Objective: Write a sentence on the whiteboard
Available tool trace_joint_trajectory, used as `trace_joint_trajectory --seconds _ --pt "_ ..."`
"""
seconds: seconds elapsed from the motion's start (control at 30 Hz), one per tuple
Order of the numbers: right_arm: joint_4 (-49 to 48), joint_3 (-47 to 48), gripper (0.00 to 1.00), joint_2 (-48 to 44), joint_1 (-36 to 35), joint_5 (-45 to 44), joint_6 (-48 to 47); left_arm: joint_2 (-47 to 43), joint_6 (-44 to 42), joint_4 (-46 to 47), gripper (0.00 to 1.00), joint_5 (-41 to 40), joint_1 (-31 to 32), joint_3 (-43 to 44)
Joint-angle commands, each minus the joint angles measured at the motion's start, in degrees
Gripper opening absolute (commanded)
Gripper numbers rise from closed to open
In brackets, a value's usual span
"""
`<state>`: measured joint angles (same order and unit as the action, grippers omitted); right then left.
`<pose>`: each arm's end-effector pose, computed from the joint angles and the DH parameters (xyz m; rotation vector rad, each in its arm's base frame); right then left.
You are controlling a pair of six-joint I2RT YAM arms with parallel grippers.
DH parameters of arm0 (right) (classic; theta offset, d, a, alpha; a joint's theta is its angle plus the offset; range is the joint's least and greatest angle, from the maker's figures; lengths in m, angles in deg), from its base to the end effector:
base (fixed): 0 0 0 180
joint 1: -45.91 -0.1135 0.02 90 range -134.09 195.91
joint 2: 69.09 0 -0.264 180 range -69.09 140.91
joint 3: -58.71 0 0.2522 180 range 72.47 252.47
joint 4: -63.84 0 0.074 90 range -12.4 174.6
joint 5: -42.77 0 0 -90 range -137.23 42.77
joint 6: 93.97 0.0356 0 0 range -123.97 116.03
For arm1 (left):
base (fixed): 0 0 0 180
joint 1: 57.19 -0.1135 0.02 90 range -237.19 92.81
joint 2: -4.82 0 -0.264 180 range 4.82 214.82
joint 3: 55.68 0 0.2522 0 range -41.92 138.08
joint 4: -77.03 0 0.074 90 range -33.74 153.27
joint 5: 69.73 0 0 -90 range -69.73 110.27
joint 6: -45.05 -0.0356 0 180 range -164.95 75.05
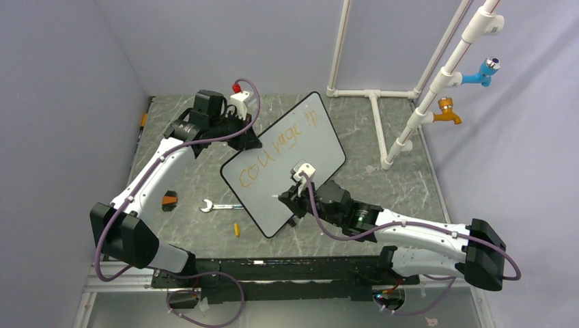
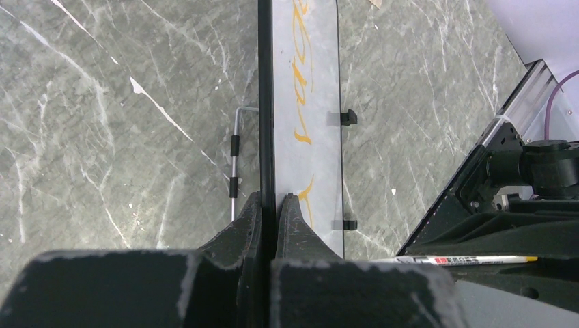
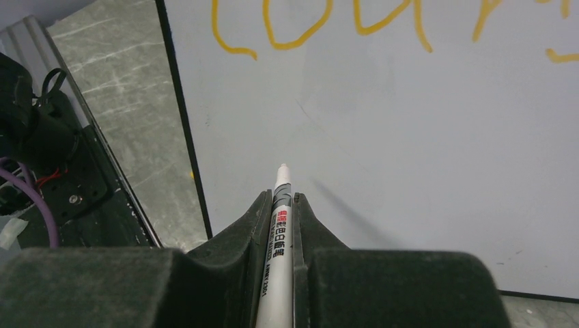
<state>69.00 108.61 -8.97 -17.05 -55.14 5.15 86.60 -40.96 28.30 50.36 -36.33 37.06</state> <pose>0.1144 0.2133 0.2687 -0.7715 1.7407 0.7462 0.2858 -0.1280 0.3585 0.6178 2.1629 -0.8206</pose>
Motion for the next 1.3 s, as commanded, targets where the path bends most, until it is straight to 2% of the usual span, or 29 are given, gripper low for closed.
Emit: trace_joint_trajectory --seconds 0.0,0.6,1.27 --pt "-6.6 -0.3 0.00 2.1 -2.3 -2.8 -1.5 -0.8 -6.2 0.3 0.00 -12.3 -0.6 -0.9" --pt "-10.2 1.7 0.00 7.6 -8.1 -6.1 -1.6 -1.1 -6.0 0.3 0.00 -12.3 -0.6 -0.8" --pt "-12.7 2.7 0.00 11.8 -9.5 -7.3 -2.2 -1.1 -6.2 0.2 0.00 -13.1 -0.6 -1.3"
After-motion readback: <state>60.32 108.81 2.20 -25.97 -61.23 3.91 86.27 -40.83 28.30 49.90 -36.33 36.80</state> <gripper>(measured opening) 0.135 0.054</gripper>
